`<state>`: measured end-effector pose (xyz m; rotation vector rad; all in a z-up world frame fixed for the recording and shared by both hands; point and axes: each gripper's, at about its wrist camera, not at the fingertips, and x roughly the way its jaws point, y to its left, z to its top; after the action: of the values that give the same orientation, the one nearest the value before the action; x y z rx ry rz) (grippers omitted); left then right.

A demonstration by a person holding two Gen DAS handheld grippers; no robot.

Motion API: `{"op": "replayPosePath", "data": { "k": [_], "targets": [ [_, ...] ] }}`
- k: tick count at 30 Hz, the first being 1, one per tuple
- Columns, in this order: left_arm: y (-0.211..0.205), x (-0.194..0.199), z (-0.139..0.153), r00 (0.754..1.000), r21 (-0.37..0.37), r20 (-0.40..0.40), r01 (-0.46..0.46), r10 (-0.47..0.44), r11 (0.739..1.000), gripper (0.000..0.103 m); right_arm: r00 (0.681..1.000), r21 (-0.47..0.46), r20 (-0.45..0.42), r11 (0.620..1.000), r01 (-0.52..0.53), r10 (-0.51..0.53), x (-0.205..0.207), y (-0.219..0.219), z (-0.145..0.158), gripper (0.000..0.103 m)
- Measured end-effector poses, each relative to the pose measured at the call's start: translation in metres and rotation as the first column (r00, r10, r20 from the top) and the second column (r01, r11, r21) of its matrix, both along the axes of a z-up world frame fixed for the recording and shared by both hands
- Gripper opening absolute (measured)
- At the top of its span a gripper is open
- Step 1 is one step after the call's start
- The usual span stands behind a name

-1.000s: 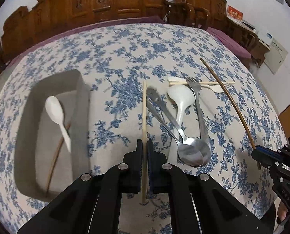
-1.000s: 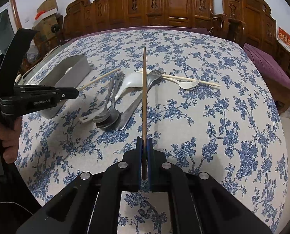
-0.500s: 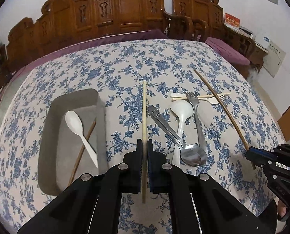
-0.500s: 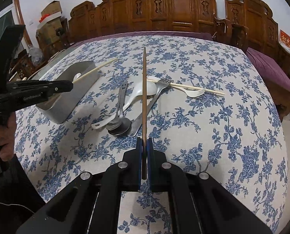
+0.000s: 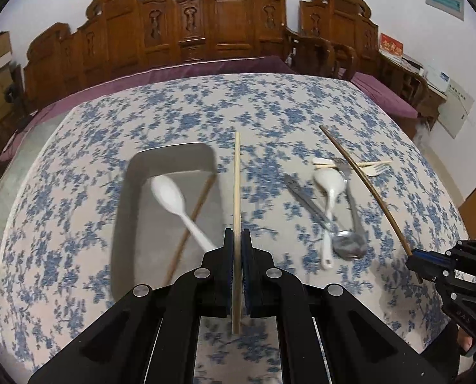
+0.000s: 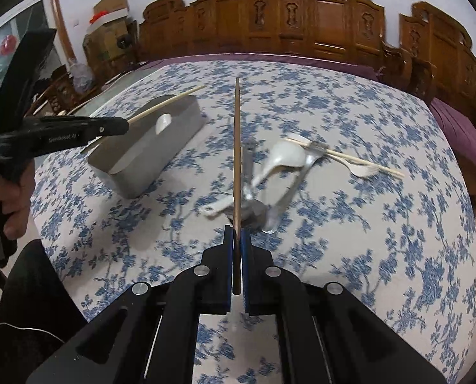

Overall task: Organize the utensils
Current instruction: 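Carry the dark chopstick with the right gripper while the left drops bamboo chopstick in tray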

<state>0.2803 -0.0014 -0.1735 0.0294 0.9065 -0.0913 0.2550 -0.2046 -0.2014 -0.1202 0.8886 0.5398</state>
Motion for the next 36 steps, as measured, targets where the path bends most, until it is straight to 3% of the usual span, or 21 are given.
{"op": "replayPosePath", "data": {
  "k": [7,17,30,36],
  "targets": [
    [0.038,0.004,-0.004,0.998,-0.008,-0.01,-0.064,0.063,0.998,0.004,0.999,0.015,0.016,0.999,-0.041,0.041,0.009,0.039,0.018,0.006],
    [0.073,0.018,-0.032,0.99,-0.021,-0.065,-0.126,0.125,0.992,0.004,0.999,0.064,-0.004,0.997,-0.048,0.049,0.021,0.086,0.027,0.006],
    [0.081,0.031,-0.043,0.986,-0.051,-0.09,-0.145,0.14,0.988,0.004,0.999,0.038,-0.027,0.999,-0.035,0.037,0.022,0.099,0.024,0.006],
    [0.094,0.018,-0.03,0.989,-0.09,-0.069,-0.135,0.13,0.987,0.021,0.998,0.042,-0.041,0.998,-0.038,0.04,0.026,0.113,0.022,0.006]
  ]
}}
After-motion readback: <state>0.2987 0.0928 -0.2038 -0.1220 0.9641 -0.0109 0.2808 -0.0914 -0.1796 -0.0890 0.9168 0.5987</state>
